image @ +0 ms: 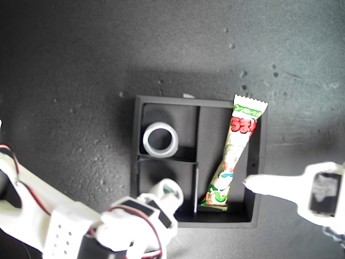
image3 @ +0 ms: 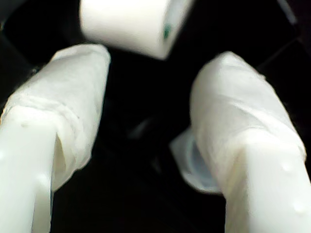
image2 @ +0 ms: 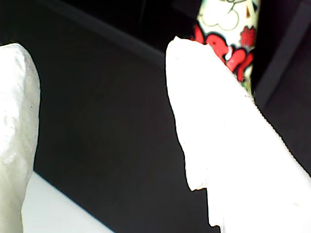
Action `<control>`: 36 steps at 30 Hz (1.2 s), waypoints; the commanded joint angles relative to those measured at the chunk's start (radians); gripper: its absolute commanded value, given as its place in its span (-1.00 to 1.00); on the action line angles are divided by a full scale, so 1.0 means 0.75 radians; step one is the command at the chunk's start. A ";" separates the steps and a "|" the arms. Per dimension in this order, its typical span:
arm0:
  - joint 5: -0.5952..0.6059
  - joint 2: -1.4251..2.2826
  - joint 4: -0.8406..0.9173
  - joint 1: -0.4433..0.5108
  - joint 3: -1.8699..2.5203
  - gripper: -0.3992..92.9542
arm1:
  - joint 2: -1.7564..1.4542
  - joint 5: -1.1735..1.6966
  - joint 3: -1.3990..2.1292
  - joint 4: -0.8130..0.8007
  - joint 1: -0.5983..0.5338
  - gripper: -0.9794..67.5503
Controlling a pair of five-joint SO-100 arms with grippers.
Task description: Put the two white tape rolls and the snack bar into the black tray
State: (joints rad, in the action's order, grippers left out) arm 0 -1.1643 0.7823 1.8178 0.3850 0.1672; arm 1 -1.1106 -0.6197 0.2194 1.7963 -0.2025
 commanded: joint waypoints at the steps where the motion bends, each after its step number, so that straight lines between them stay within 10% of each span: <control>1: -0.012 0.055 0.022 0.041 -0.004 -0.62 | -0.123 -0.119 0.018 0.006 0.027 -0.51; 6: -0.074 0.489 0.022 -0.020 0.501 -0.94 | -0.313 -0.427 0.209 0.006 0.121 -0.97; 18: -0.135 2.164 -0.385 -0.395 2.309 -0.99 | -1.393 -1.012 1.372 -0.112 0.288 -0.99; 36: -0.237 3.365 -0.681 -0.280 3.682 -0.99 | -2.958 -0.922 3.485 -0.579 0.295 -0.99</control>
State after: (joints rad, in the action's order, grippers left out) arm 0 -1.3315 3.1968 1.2916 0.1549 2.8670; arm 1 -3.2904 -1.3591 2.7489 1.4143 0.0598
